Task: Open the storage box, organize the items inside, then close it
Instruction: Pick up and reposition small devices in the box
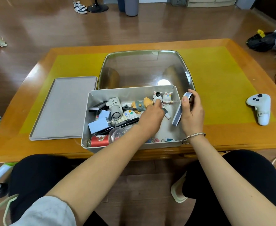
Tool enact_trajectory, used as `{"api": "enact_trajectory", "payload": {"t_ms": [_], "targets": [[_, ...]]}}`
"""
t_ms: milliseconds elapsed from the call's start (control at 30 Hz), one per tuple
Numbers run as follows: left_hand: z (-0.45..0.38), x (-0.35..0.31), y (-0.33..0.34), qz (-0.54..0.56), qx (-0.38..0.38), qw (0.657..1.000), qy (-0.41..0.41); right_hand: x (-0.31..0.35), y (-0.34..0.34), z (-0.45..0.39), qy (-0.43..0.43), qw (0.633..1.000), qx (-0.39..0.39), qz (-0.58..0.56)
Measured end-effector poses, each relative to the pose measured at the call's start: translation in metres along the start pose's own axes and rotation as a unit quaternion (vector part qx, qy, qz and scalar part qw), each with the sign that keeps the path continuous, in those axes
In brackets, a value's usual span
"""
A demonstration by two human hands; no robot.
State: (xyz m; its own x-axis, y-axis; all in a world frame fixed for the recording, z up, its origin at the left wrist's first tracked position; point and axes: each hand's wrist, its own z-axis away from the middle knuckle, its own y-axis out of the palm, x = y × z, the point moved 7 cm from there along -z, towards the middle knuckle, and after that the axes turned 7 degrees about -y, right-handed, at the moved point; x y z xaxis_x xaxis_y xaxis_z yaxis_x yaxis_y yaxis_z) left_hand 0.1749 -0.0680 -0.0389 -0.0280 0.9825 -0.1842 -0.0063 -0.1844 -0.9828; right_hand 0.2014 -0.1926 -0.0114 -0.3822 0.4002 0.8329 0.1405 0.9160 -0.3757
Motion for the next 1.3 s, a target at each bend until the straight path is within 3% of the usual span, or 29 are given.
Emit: {"api": "enact_trajectory", "payload": {"t_ms": [67, 167, 300, 433, 533, 633, 833, 933, 1100, 1300], "targets": [[0.000, 0.019, -0.021, 0.095, -0.042, 0.993, -0.050, 0.000, 0.000, 0.001, 0.001, 1.000, 0.001, -0.001], [0.000, 0.074, -0.046, 0.239, -0.105, 0.946, -0.194, 0.000, 0.001, 0.001, 0.001, 1.000, 0.004, -0.002], [0.011, 0.128, -0.061, 0.006, -0.080, 0.962, -0.260, 0.000, 0.002, 0.001, 0.001, 1.000, 0.006, -0.005], [0.025, 0.146, -0.055, -0.121, 0.013, 0.935, -0.334, -0.002, 0.002, 0.000, -0.002, 1.000, 0.002, -0.013], [0.021, 0.126, -0.056, -0.113, -0.032, 0.947, -0.300, -0.002, 0.002, 0.000, -0.003, 1.000, -0.001, -0.021], [0.006, 0.085, -0.051, -0.077, -0.069, 0.980, -0.172, -0.002, 0.001, 0.000, -0.003, 1.000, -0.002, -0.022], [-0.006, 0.026, -0.019, 0.035, -0.010, 0.999, 0.030, -0.004, 0.000, -0.001, -0.001, 1.000, -0.008, -0.010], [-0.008, 0.004, 0.004, 0.018, 0.059, 0.994, 0.090, -0.002, -0.001, -0.001, -0.003, 1.000, -0.018, -0.021], [-0.015, -0.006, 0.032, -0.092, 0.146, 0.980, 0.097, -0.005, -0.001, -0.001, -0.002, 1.000, -0.018, -0.010], [-0.019, -0.004, 0.040, -0.115, 0.148, 0.981, 0.040, -0.007, 0.000, -0.001, 0.006, 1.000, -0.015, -0.009]]}}
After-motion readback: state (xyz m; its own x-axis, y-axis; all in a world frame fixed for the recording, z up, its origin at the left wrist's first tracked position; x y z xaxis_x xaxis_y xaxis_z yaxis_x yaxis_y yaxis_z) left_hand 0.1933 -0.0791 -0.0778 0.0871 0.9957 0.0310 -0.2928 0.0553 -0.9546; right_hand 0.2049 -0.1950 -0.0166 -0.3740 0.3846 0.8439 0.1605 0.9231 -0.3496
